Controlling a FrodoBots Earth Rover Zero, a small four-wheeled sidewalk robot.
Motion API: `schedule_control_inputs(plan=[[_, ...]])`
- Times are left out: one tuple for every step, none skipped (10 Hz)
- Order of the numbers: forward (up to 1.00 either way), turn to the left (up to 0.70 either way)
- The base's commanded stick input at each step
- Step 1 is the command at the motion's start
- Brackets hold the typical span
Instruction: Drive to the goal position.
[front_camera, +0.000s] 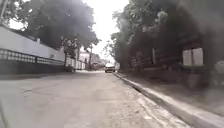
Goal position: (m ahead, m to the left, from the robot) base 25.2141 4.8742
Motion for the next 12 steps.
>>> schedule_control_inputs(plan=[[0.7,0.0],[0.7,0.0],[0.7,0.0],[0.7,0.0],[0.7,0.0],[0.7,0.0],[0.7,0.0],[0.7,0.0],[0.7,0.0],[0.7,0.0],[0.7,0.0],[0.7,-0.13]])
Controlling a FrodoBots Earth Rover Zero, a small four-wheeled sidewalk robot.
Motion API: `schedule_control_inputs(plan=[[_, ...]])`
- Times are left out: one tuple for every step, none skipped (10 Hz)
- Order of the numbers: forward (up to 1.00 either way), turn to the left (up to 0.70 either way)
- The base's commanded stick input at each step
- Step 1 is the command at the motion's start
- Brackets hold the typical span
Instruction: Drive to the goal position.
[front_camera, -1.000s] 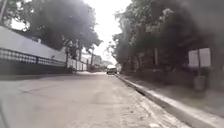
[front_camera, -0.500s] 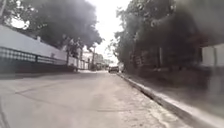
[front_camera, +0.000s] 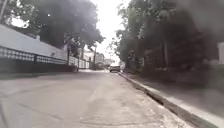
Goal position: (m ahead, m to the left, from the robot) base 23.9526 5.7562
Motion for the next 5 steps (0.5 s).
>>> schedule_control_inputs(plan=[[0.7,-0.31],[0.7,-0.32],[0.7,-0.33],[0.7,-0.34],[0.7,-0.33]])
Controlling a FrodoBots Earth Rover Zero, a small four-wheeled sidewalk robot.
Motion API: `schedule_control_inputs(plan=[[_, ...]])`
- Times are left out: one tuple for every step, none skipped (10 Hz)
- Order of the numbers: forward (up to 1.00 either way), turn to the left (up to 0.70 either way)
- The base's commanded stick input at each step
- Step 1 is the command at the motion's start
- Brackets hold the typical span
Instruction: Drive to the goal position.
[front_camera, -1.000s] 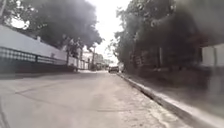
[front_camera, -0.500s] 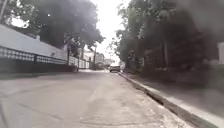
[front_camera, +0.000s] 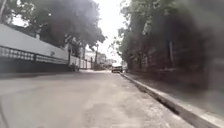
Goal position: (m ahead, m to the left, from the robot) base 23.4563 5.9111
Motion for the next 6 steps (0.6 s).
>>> schedule_control_inputs(plan=[[0.7,-0.32],[0.7,-0.31],[0.7,-0.15],[0.7,0.0],[0.7,0.0],[0.7,0.0]])
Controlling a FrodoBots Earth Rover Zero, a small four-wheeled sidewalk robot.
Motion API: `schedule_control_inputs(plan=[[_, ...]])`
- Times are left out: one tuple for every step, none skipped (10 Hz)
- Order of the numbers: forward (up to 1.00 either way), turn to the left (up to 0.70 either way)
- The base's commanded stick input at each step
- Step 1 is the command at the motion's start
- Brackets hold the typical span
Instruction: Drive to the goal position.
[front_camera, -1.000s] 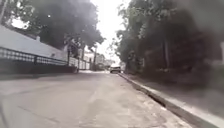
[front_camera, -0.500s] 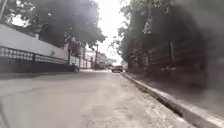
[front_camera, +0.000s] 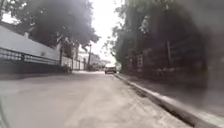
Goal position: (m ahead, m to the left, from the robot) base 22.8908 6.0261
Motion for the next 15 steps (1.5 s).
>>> schedule_control_inputs(plan=[[0.7,0.0],[0.7,0.0],[0.7,0.0],[0.7,0.0],[0.7,0.0],[0.7,0.0],[0.7,0.0],[0.7,0.0],[0.7,0.0],[0.7,0.0],[0.7,-0.01],[0.7,-0.03],[0.7,-0.34],[0.7,-0.34],[0.7,-0.34]])
